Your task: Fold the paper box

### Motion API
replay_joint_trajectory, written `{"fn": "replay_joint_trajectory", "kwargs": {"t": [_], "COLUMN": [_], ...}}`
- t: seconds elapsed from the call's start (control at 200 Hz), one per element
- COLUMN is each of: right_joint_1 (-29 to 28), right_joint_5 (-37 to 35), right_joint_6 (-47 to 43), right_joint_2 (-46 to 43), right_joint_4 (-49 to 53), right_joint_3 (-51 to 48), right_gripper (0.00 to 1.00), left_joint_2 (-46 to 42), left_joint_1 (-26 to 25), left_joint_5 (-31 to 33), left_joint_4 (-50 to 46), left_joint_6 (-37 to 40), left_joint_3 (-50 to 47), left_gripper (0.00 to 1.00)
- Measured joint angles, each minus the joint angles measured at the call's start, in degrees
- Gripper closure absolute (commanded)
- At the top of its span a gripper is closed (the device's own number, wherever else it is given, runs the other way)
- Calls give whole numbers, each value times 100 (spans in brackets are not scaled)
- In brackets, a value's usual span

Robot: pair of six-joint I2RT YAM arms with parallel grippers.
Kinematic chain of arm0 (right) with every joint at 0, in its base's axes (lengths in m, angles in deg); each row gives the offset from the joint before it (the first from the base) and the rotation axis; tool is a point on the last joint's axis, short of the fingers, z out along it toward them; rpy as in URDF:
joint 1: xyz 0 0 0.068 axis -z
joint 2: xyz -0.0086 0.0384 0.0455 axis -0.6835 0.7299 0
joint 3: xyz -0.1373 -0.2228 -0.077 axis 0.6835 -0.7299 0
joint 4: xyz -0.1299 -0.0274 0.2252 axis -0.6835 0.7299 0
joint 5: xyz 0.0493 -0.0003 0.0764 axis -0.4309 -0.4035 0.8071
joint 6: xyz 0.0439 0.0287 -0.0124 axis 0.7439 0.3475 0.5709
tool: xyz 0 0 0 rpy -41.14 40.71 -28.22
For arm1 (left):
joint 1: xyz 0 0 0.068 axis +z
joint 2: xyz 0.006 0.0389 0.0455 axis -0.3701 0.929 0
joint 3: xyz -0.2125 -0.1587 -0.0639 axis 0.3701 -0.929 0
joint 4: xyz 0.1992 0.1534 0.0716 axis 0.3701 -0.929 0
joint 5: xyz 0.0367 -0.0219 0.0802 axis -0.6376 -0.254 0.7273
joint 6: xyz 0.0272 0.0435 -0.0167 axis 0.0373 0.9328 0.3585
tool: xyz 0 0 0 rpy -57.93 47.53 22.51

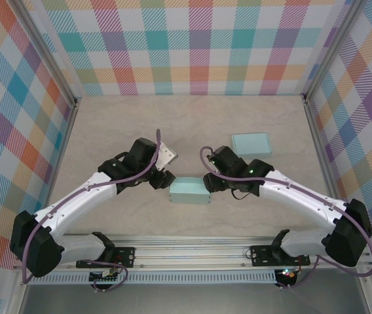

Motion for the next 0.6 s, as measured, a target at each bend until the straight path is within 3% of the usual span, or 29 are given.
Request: {"fn": "replay_joint_trajectory", "kwargs": {"t": [0.6], "right_joint_1": [-111], "right_joint_5": [175], "right_joint_6": [293], "right_joint_2": [129], "right_joint_4": [42], "right_joint_3": [2], "right_gripper": [71], "left_joint_2": [321], "left_joint_1": [0], "left_joint_5": [-181], "left_joint_4": [-505], "left_joint_6": [-197], "left_joint_3": [87], "left_gripper": [71]}}
